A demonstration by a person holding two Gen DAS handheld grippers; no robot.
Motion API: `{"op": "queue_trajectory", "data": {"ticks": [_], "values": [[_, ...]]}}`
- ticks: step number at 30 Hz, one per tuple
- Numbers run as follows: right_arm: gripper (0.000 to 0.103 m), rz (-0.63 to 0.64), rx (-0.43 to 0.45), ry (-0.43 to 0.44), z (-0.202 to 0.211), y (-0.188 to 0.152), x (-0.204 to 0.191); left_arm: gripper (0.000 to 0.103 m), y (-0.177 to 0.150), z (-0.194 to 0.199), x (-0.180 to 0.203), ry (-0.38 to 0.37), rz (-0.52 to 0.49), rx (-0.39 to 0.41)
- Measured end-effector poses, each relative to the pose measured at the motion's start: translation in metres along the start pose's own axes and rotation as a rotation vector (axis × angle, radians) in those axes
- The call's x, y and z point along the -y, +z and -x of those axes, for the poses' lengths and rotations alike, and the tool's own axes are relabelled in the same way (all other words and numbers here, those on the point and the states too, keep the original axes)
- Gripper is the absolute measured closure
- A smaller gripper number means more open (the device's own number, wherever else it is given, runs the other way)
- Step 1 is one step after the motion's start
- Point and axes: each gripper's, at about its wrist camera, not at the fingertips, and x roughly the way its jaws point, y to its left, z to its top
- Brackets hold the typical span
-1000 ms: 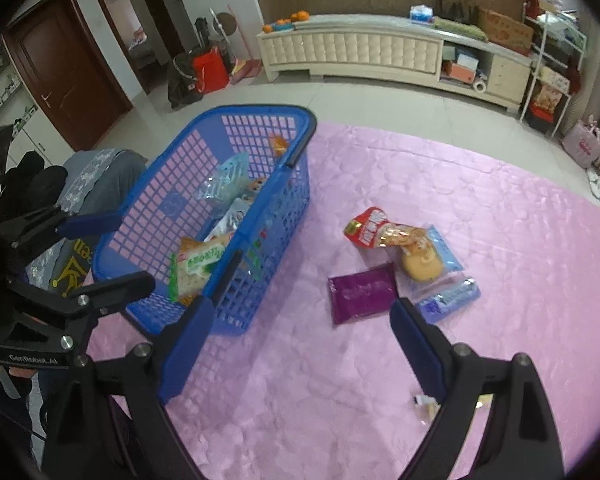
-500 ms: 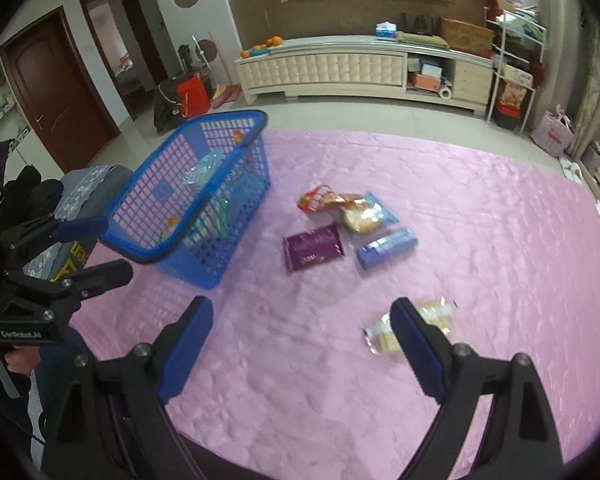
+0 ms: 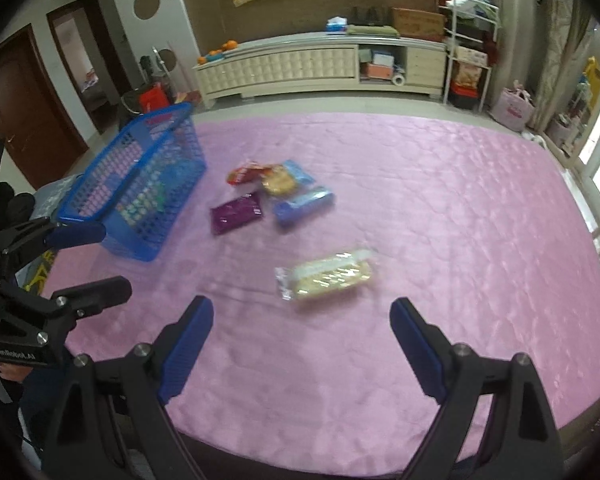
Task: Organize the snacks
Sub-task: 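Withdraw both grippers from the basket toward the remaining snacks, then grasp the white-striped cracker packet with the left gripper and lift it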
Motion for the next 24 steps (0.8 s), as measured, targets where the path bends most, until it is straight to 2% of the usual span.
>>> {"op": "queue_trajectory", "data": {"ticks": [2, 14, 16, 19, 24], "values": [[0.011, -0.009, -0.003, -0.017, -0.003, -0.003, 0.011, 0.023, 0.002, -0.012, 0.006, -0.029, -0.013, -0.022], [0.011, -0.033, -0.003, -0.126, -0.033, -0.014, 0.075, 0.023, 0.024, -0.073, 0.036, -0.078, -0.120, -0.081], [0.011, -0.053, -0.009, -0.107, -0.037, -0.013, 0.084, 0.023, 0.028, -0.083, 0.039, -0.078, -0.134, -0.095], [0.010, -0.113, -0.007, -0.028, -0.041, -0.013, 0.095, 0.023, 0.035, -0.097, 0.045, -0.088, -0.169, -0.117], [0.000, -0.157, -0.020, -0.076, -0.046, -0.015, 0.103, 0.023, 0.042, -0.124, 0.053, -0.103, -0.232, -0.167]]}}
